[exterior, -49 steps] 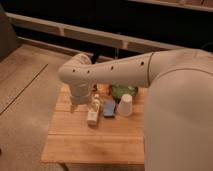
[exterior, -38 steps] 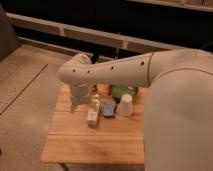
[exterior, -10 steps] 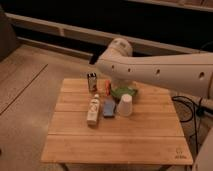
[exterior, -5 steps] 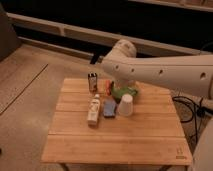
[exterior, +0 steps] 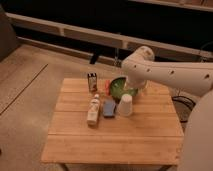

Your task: Place the ceramic cup over the eraser

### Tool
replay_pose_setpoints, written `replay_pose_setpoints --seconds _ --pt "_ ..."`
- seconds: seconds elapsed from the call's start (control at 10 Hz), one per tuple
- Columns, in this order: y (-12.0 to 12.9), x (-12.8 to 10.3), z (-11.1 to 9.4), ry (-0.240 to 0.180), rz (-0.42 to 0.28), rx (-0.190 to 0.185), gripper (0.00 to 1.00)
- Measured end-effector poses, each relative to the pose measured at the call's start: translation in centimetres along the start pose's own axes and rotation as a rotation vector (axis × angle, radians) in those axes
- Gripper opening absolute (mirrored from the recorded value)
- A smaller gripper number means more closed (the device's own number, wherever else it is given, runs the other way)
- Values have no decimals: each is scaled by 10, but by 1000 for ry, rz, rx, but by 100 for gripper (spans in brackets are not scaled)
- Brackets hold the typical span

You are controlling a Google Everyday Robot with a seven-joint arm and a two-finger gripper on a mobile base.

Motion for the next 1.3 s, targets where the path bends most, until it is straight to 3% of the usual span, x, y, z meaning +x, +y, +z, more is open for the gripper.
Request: replay_pose_setpoints --seconds 0.3,0.4,0.6,0.7,1.1,1.3 --pt "39 1 9 29 -23 -99 65" --pt "58 12 10 54 -49 -137 65" --pt "70 32 14 99 -85 -163 65" --pt "69 40 18 123 -90 -162 65" --pt "24 28 25 127 -67 -60 65" --pt "23 25 31 132 -50 -53 65"
